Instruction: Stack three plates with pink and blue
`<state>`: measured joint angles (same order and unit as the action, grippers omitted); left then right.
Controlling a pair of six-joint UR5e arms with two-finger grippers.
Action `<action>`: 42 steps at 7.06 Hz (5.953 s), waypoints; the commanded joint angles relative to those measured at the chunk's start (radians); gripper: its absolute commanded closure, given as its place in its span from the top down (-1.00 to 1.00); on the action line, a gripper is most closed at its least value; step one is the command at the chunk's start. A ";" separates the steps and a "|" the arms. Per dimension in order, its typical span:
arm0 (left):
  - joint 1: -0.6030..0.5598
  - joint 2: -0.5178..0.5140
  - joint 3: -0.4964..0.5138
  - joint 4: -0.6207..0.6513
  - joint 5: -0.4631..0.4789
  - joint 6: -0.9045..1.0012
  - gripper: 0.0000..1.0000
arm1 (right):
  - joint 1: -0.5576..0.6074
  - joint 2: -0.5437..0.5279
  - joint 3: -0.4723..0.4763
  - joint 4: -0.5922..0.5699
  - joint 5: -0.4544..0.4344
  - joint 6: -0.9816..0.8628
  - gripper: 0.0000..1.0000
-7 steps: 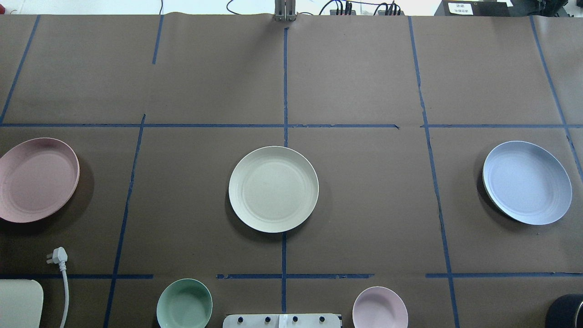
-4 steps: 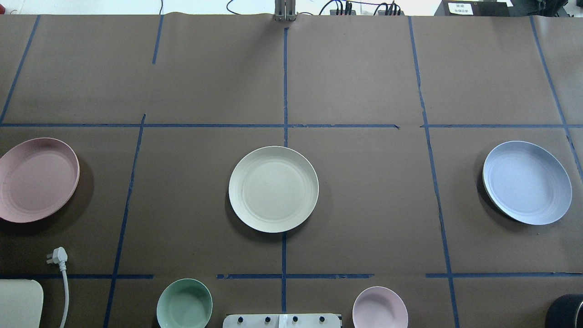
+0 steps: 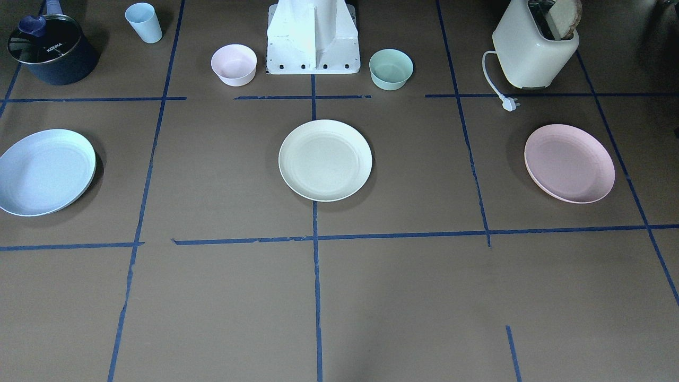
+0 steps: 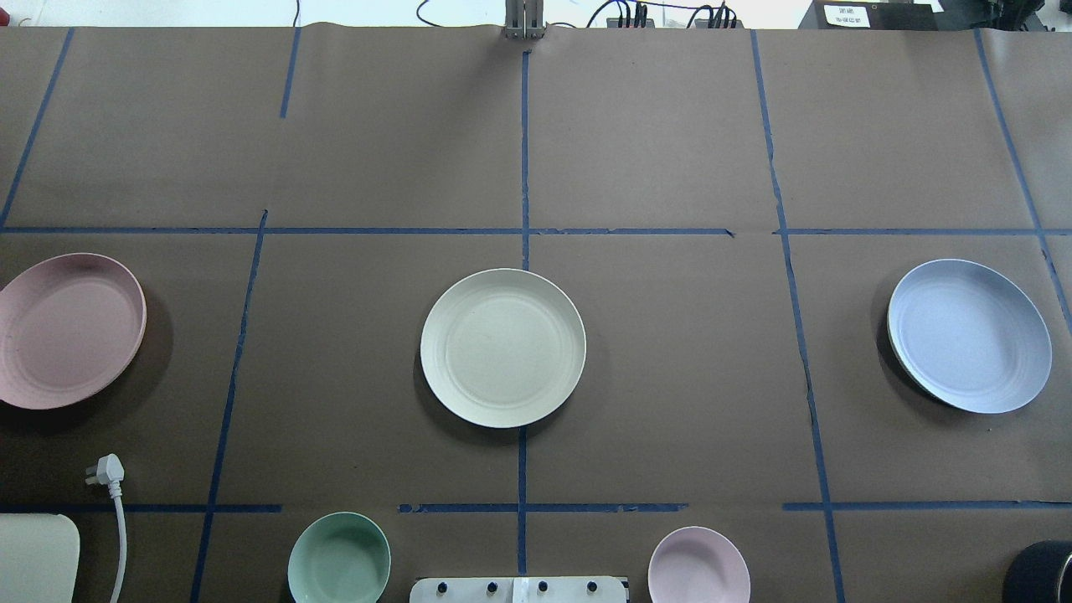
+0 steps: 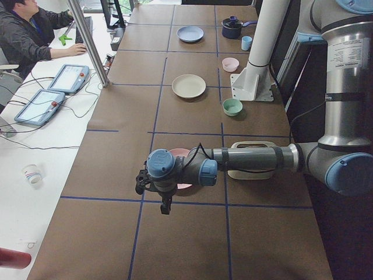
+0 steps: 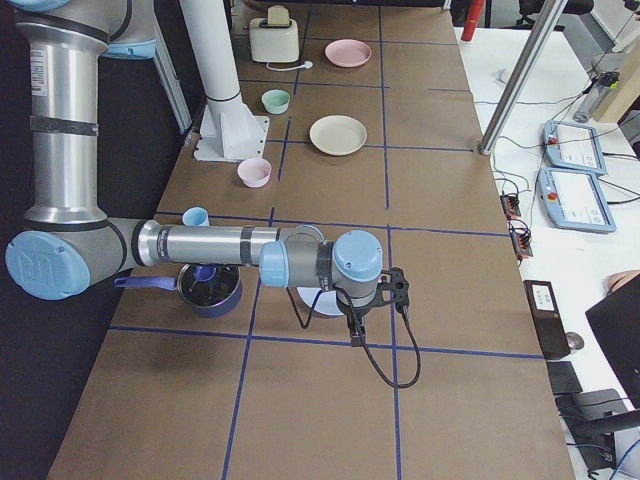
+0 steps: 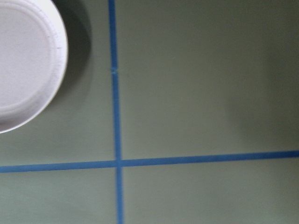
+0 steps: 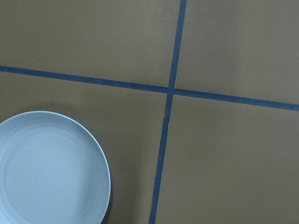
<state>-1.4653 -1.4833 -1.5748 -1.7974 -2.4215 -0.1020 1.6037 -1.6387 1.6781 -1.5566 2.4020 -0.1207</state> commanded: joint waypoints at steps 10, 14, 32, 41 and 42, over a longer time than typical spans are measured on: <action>0.335 0.014 0.240 -0.671 0.113 -0.621 -0.23 | -0.001 0.020 -0.001 0.000 0.000 0.001 1.00; 0.329 0.024 0.208 -0.663 0.058 -0.616 -1.00 | 0.001 0.019 0.000 0.000 0.003 0.004 1.00; 0.897 -0.473 -0.113 -0.473 0.301 -1.638 -1.00 | -0.001 0.019 0.009 -0.002 0.039 0.027 1.00; 0.844 -0.463 -0.327 -0.142 0.277 -1.584 1.00 | -0.162 -0.103 -0.006 0.335 -0.027 0.353 1.00; 0.833 -0.462 -0.379 -0.060 0.277 -1.523 1.00 | -0.218 -0.116 -0.059 0.521 -0.044 0.529 1.00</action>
<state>-0.6195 -1.9489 -1.8848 -1.9595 -2.1435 -1.6814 1.4597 -1.7265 1.6600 -1.2503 2.3926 0.2029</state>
